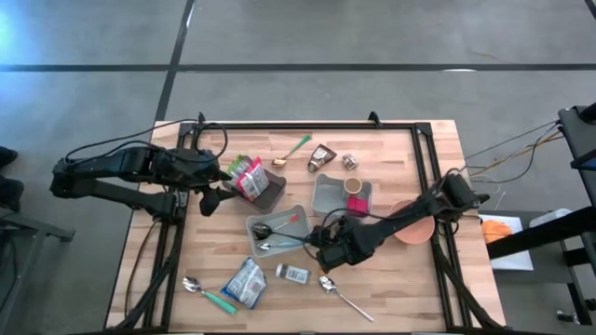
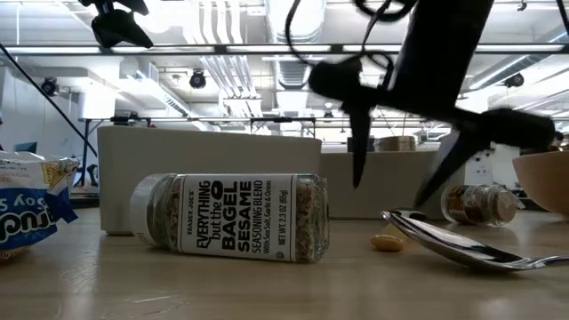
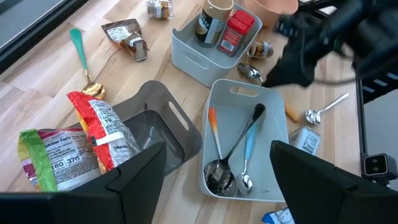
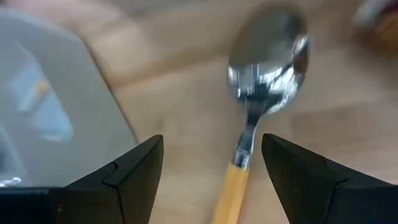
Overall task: Pick & Place Food Item
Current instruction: Put the yellow spoon into the bottom gray bin
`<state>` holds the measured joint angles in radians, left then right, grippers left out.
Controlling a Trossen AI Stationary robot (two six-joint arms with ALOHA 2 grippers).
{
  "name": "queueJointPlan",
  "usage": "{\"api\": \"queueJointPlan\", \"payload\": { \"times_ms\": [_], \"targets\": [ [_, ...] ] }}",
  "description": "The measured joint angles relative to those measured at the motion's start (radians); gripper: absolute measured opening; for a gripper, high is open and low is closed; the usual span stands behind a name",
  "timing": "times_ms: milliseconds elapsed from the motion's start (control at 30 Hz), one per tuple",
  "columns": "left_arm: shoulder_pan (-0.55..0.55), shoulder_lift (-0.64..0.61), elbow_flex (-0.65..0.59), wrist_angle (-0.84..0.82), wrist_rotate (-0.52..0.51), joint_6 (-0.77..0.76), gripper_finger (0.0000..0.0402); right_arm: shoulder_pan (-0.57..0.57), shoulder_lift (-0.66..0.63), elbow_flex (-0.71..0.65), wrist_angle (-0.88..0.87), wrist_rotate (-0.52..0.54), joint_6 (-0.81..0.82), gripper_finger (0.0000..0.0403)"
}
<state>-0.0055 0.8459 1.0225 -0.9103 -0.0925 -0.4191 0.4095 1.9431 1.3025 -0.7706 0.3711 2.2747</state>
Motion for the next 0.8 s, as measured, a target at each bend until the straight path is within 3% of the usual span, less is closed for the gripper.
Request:
{"api": "queueJointPlan", "payload": {
  "times_ms": [400, 800],
  "targets": [
    [0.0, 0.0, 0.0, 0.0, 0.034, -0.027, 0.0292, 0.005, 0.07, 0.029, -0.032, -0.013, 0.001, 0.0264],
    [0.0, 0.0, 0.0, -0.003, 0.041, -0.027, 0.0292, -0.006, 0.065, -0.025, -0.031, 0.031, -0.005, 0.0162]
  ]
}}
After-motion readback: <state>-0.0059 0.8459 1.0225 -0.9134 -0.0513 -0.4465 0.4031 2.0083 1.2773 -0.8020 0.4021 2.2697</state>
